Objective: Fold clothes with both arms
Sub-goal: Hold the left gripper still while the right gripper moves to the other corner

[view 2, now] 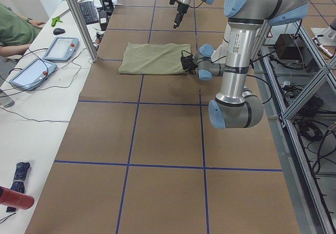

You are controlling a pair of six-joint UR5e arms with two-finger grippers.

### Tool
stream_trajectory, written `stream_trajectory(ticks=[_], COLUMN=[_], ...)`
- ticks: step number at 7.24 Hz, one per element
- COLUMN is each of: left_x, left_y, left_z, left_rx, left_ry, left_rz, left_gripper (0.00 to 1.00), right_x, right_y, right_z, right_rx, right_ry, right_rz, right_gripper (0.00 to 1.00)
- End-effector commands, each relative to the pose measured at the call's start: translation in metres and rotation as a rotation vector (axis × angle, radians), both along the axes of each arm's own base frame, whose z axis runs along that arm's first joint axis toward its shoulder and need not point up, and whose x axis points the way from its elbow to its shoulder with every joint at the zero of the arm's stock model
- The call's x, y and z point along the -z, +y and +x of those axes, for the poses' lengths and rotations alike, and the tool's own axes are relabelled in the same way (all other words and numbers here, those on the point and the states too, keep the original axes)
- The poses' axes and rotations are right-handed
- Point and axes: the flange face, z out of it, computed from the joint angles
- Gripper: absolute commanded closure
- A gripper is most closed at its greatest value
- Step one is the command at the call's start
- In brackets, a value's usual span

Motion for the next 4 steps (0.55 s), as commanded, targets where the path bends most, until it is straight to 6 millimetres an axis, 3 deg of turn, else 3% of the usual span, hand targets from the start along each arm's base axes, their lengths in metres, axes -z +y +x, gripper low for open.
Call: stream_trajectory(ticks=[1, 3, 4], left_x=[0.001, 0.002, 0.006], left_y=[0.0, 0.0, 0.0], left_z=[-0.001, -0.001, -0.003], left_rx=[0.001, 0.001, 0.001], left_ry=[0.003, 0.004, 0.012], left_rz=[0.001, 0.001, 0.003], left_gripper=[0.8, 0.85, 1.0], right_x=[0.0, -0.006, -0.009], right_y=[0.0, -0.002, 0.0], right_z=[-0.001, -0.003, -0.011], right_rx=[0.002, -0.035, -0.109], right_ry=[0.001, 0.004, -0.01], right_rz=[0.0, -0.032, -0.102], right_gripper=[0.0, 0.0, 0.04])
